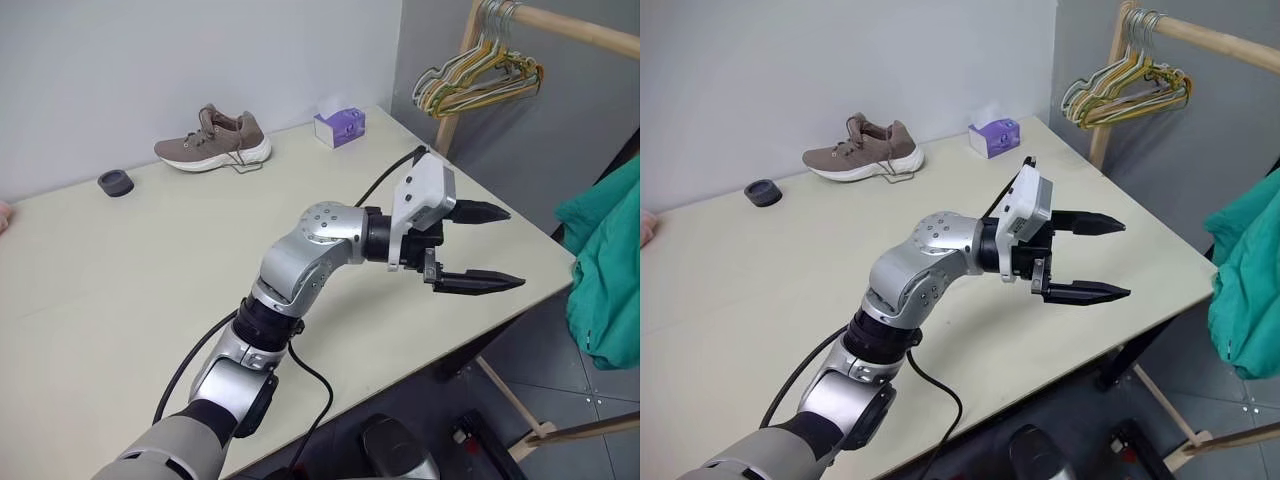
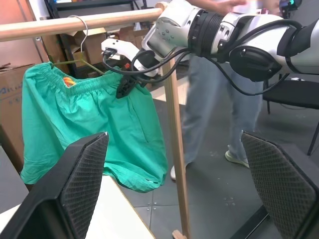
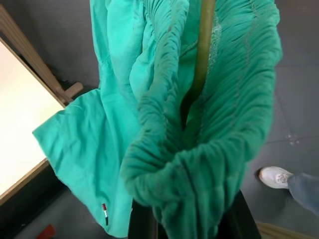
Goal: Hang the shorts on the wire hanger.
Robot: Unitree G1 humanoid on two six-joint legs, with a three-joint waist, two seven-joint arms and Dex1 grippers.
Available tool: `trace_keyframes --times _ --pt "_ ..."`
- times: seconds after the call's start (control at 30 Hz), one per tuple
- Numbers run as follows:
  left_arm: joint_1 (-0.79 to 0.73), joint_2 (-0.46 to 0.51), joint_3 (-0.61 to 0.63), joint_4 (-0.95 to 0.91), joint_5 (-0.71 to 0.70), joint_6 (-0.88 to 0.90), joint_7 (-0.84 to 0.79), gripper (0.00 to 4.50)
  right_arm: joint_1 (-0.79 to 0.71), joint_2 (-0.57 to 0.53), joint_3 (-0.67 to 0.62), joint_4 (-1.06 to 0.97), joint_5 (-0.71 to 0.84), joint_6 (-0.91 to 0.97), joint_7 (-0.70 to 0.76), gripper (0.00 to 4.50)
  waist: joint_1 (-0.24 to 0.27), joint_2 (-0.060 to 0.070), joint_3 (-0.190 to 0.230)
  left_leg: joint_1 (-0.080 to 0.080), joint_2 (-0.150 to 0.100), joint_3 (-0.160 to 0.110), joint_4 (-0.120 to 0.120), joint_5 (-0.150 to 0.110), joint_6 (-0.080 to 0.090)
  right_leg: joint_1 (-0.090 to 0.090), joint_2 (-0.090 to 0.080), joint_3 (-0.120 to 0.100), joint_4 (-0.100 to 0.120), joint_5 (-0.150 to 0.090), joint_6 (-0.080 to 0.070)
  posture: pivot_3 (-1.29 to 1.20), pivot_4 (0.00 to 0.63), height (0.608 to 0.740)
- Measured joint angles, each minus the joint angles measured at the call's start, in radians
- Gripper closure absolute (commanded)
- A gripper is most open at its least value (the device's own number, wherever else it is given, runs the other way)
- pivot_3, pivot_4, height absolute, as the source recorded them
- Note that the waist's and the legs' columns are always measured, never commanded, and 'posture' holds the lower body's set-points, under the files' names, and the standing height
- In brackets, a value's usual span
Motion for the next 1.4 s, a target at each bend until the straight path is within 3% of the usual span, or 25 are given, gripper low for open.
trace_keyframes --times 0.53,0.63,1.0,1.4 --pt "-0.087 -0.072 -0.007 0.089 -0.059 0.004 -0.095 0.02 0.09 0.052 -0.175 -0.109 0.063 0.064 -0.09 4.5 -0.002 -0.001 0.0 -0.001 0.0 -0.001 0.001 0.0 0.0 -0.001 0.0 -0.001 0.0 0.0 0.0 -0.47 0.106 0.74" --pt "-0.088 -0.074 -0.011 0.126 -0.039 -0.011 -0.092 0.0 0.119 0.061 -0.209 -0.131 0.072 0.075 -0.116 3.73 -0.003 -0.001 0.0 -0.001 0.0 -0.001 0.001 0.0 0.0 -0.001 0.0 -0.001 0.0 0.0 0.0 -0.46 0.094 0.74" --pt "-0.088 -0.082 -0.029 0.144 0.007 -0.061 -0.089 0.0 0.164 0.133 -0.378 -0.309 0.104 0.091 -0.261 0.03 -0.006 0.006 -0.004 -0.002 -0.001 0.003 0.001 0.0 0.0 -0.003 -0.001 0.002 0.002 0.001 0.003 -0.46 0.067 0.74" --pt "-0.082 -0.054 -0.029 0.145 0.024 -0.078 -0.087 0.0 0.264 0.207 -0.452 -0.531 0.066 -0.16 -0.387 0.03 -0.008 0.016 -0.013 -0.003 -0.001 0.004 0.002 0.0 0.0 -0.005 -0.001 0.004 0.003 0.002 0.004 -0.45 0.047 0.74"
